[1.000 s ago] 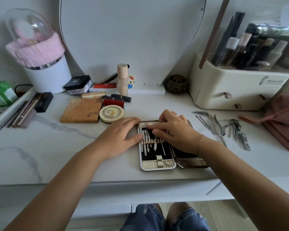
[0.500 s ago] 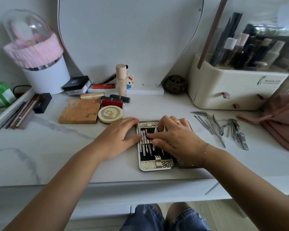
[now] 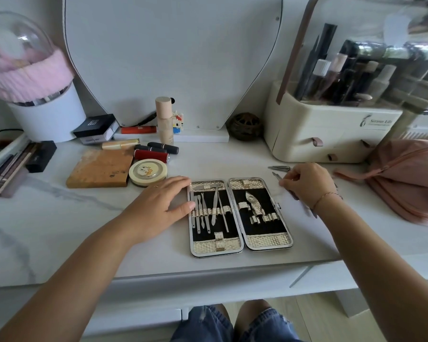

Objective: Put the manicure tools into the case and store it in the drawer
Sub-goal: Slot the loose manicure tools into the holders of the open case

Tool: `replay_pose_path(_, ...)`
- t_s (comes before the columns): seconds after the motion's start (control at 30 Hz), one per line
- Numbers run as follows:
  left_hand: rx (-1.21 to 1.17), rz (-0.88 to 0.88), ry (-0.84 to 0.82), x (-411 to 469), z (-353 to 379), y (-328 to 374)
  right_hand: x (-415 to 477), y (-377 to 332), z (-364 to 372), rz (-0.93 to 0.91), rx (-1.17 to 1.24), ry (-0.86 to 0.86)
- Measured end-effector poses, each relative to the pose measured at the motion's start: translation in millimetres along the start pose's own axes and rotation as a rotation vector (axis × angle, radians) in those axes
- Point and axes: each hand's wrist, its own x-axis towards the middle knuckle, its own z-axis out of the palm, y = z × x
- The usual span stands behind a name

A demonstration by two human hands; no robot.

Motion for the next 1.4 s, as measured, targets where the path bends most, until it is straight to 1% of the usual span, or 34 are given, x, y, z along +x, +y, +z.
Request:
replay_pose_path(0.13, 0.003, -0.006, -0.003, 0, 1, -1, 3, -5, -5, 0.002, -0.065, -0.053)
replay_pose_path(0.3, 0.003, -0.008, -0.001, 0, 1, -1, 4, -10, -3, -0.011, -0.029, -0.034)
replay_pose_path(0.43, 0.008, -0.012, -0.004, 0, 1, -1, 6, -14, -3, 0.013, -0.055, -0.034)
replay_pose_path(0.57, 0.007, -0.012, -0.006, 1, 1, -1, 10, -19, -3, 0.02, -0.099, -0.131)
replay_pose_path(0.7, 0.009, -0.021, -0.011, 1, 1, -1, 9, -27, -6, -0.037, -0.234, -0.26)
replay_pose_path(0.83, 0.011, -0.034, -0.016, 1, 1, -2, 6, -33, -5, -0.061, -0.325, -0.317)
replay_pose_path(0.93, 0.009, -0.032, -0.012, 1, 1, -2, 3, -34, 1, -0.094, -0.391, -0.312)
replay_pose_path(1.07, 0.009, -0.036, -0.018, 1, 1, -2, -3, -40, -4, -0.099, -0.348, -0.249)
replay_pose_path(1.13, 0.003, -0.04, -0.028, 1, 0, -2, -4, -46, -12, -0.135, -0.263, -0.193)
replay_pose_path(1.2, -0.007, -0.043, -0.032, 1, 0, -2, -6, -56, -18, -0.19, -0.007, -0.145)
replay_pose_path(1.23, -0.008, -0.044, -0.032, 1, 0, -2, -9, -64, -19, -0.215, 0.126, -0.16)
replay_pose_path(1.27, -0.006, -0.045, -0.031, 1, 0, -2, -12, -71, -17, -0.225, 0.263, -0.22)
replay_pose_path(1.33, 0.002, -0.046, -0.03, 1, 0, -1, -18, -86, -11, -0.224, 0.559, -0.406)
replay_pose_path(1.4, 0.013, -0.045, -0.028, 1, 0, -1, -23, -100, -1, -0.196, 0.766, -0.56)
